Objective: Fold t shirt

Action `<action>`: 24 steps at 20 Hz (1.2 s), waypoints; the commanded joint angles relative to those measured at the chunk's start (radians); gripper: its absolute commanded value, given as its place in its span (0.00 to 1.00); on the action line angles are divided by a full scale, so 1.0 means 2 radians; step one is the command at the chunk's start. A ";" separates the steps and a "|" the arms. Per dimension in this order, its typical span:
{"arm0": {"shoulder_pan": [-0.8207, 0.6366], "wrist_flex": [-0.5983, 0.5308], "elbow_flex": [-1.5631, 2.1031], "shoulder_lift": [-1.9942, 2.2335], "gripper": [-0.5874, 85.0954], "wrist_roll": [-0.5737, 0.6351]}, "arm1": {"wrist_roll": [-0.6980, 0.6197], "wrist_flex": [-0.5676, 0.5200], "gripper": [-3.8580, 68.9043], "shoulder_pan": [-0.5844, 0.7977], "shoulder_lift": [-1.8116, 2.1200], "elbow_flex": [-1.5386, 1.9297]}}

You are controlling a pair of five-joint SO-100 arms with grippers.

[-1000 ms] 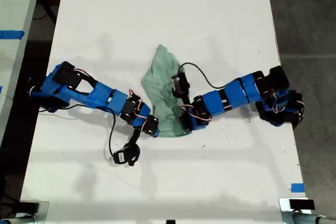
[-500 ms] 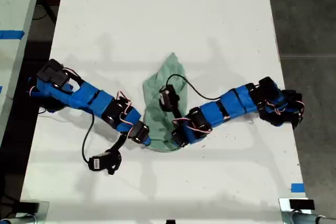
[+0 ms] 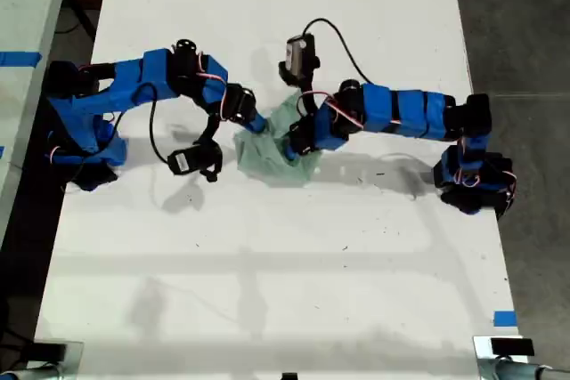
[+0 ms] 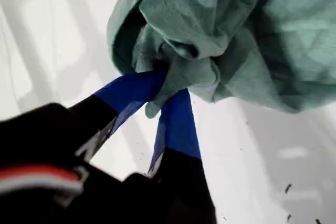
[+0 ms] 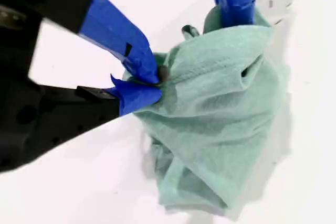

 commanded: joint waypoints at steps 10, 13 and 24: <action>-0.176 0.010 -0.032 0.001 0.23 0.120 | -0.050 0.058 0.63 0.174 0.116 0.122; -0.212 0.067 -0.074 0.153 0.11 0.117 | -0.054 0.091 0.60 0.179 0.236 0.140; 0.002 -0.236 0.834 0.998 0.00 -0.032 | 0.048 -0.005 0.07 -0.083 0.979 0.832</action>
